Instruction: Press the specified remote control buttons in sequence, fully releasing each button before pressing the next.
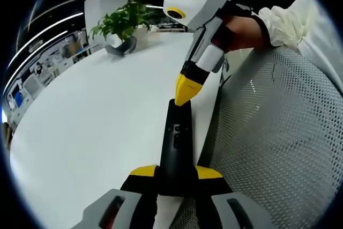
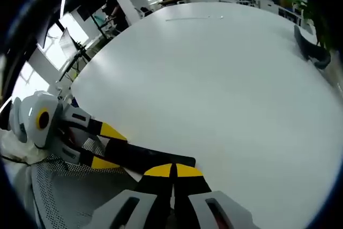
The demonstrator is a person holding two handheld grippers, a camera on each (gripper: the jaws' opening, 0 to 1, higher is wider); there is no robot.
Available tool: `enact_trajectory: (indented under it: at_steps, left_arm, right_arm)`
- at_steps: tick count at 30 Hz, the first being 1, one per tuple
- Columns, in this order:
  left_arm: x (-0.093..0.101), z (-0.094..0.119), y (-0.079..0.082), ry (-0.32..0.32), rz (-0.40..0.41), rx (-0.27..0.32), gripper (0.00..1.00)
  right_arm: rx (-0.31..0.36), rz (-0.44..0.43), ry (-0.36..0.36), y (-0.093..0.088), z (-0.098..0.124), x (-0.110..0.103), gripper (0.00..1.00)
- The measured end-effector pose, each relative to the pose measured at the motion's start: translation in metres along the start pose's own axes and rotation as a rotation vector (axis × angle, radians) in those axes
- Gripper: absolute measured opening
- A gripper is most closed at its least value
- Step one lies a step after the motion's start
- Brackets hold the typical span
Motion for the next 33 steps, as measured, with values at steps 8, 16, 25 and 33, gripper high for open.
enact_trajectory:
  at_steps: [8,16,25,33]
  left_arm:
    - [0.0001,0.0001,0.0007,0.001,-0.001,-0.001,0.25]
    - [0.0003,0.0007,0.0007,0.008,-0.001,-0.009,0.24]
    - [0.0009,0.0058,-0.0027,0.011,-0.018,-0.054,0.24]
    - [0.0016,0.0053,-0.0035,0.013,-0.033,-0.067,0.24]
  right_arm:
    - [0.001,0.032,-0.007,0.0,-0.0002,-0.001,0.0]
    - [0.005,0.019,-0.001,-0.0002,0.0005,-0.0007,0.0]
    - [0.005,0.027,-0.002,-0.0002,0.0004,-0.0006,0.0]
    - [0.003,0.015,0.001,-0.0006,0.0001,-0.0002,0.0]
Point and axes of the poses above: the point that each gripper's makers call its tool centre point, and the gripper's own axes: z roughly backward along the fingers, x roughly to its right, y roughly out of its top, the point moved 7 cm from there along z, roughly backward along the fingers, and after that the axes turned 4 degrees about y, right-handed, at the moved point
